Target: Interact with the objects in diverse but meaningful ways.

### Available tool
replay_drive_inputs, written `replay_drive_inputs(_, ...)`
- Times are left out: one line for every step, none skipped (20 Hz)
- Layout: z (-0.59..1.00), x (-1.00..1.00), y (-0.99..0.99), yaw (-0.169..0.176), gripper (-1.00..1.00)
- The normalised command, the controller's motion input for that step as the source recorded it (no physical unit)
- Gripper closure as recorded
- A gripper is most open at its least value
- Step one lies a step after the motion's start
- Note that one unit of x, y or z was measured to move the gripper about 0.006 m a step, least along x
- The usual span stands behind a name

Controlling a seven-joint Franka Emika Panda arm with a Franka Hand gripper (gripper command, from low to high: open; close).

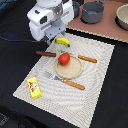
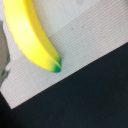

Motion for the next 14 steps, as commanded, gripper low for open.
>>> replay_drive_inputs(0.06, 0.12, 0.49, 0.114, -1.0)
replay_drive_inputs(0.09, 0.12, 0.49, 0.121, -1.0)
replay_drive_inputs(0.1, 0.16, 0.48, 0.12, -1.0)
replay_drive_inputs(0.12, 0.18, 0.48, 0.113, -1.0)
replay_drive_inputs(0.11, 0.19, 0.46, 0.116, -1.0)
replay_drive_inputs(0.11, 0.22, 0.43, 0.109, -1.0)
replay_drive_inputs(0.02, 0.22, 0.41, 0.102, -1.0)
replay_drive_inputs(0.0, 0.19, 0.37, 0.091, -1.0)
replay_drive_inputs(0.0, 0.17, 0.35, 0.083, -1.0)
replay_drive_inputs(0.0, 0.18, 0.34, 0.075, -1.0)
replay_drive_inputs(0.0, 0.2, 0.3, 0.047, -1.0)
replay_drive_inputs(0.0, 0.19, 0.27, 0.029, -1.0)
replay_drive_inputs(0.0, 0.23, 0.18, 0.0, -1.0)
replay_drive_inputs(-0.02, 0.25, 0.14, 0.0, -1.0)
